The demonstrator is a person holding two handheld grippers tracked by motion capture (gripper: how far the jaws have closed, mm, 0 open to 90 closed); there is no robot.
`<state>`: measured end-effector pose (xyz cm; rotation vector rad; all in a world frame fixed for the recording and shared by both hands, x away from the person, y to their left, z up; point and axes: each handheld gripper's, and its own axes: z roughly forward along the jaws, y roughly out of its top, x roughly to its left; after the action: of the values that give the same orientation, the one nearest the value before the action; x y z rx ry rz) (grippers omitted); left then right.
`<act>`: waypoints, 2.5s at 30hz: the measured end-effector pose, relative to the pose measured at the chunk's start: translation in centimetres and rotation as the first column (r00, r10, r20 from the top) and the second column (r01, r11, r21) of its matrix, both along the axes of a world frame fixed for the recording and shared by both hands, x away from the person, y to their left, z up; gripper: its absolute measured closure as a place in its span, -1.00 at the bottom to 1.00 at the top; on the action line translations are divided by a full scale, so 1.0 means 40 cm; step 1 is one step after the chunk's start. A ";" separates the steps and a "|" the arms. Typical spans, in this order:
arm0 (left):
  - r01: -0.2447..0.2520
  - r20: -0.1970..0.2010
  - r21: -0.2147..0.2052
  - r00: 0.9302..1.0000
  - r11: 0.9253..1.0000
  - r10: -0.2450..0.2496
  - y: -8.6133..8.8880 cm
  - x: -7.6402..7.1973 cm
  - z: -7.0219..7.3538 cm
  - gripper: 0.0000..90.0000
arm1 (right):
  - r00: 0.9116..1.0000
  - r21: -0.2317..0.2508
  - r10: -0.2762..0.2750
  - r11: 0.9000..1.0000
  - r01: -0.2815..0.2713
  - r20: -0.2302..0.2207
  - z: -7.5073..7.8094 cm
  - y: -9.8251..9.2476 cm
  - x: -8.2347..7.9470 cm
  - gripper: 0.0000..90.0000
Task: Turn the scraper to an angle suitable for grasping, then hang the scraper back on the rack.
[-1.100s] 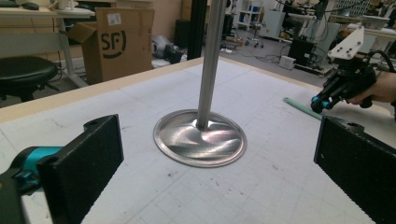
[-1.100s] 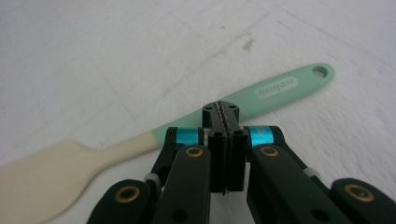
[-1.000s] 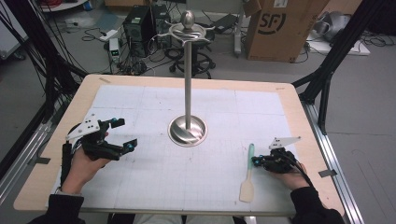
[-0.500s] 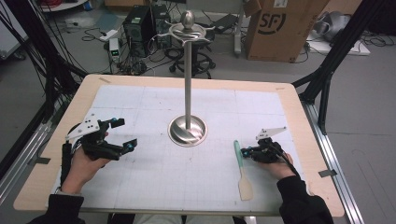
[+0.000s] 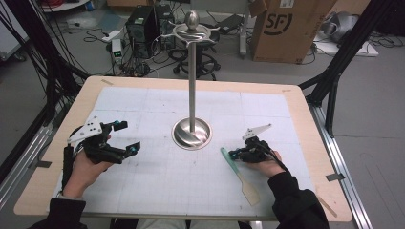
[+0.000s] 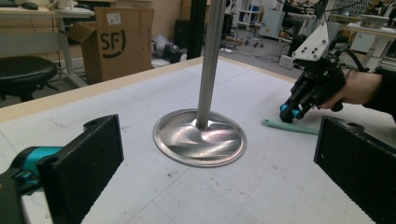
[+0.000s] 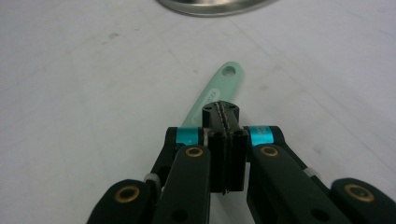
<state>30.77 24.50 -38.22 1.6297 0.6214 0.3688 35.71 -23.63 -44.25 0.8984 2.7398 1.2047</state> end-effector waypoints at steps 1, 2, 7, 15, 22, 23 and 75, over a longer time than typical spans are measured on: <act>-0.001 0.001 -0.006 1.000 1.000 0.001 0.003 0.000 0.001 -0.96 | 1.000 0.002 0.007 1.000 -0.007 0.000 0.000 0.009 0.000 1.00; -0.004 0.004 -0.010 1.000 1.000 0.004 0.004 -0.001 0.002 -0.96 | 1.000 0.001 0.021 1.000 -0.021 -0.003 -0.001 0.024 0.000 1.00; -0.009 0.008 -0.015 1.000 1.000 0.009 0.008 -0.001 0.004 -0.96 | 0.997 -0.007 0.075 0.997 -0.075 -0.012 0.002 0.067 -0.012 1.00; -0.004 0.007 -0.009 1.000 1.000 0.004 0.004 0.000 0.002 -0.96 | 0.989 -0.009 0.142 0.990 -0.143 -0.049 0.005 0.118 -0.048 1.00; 0.000 0.008 -0.009 1.000 1.000 0.000 -0.001 0.004 0.000 -0.96 | 0.973 -0.031 0.225 0.973 -0.227 -0.050 0.009 0.170 -0.092 1.00; 0.001 0.007 -0.012 1.000 1.000 -0.001 -0.003 0.004 0.000 -0.96 | 0.972 -0.036 0.232 0.972 -0.234 -0.046 0.010 0.176 -0.098 1.00; 0.032 0.011 -0.045 0.999 0.998 -0.032 -0.019 0.027 0.004 -0.96 | 0.989 -0.310 0.147 0.941 -0.136 0.012 0.104 0.074 -0.196 -0.90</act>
<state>31.85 23.74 -38.05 1.5921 0.5911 0.3375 27.85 -20.68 -40.08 0.6500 2.8917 0.7610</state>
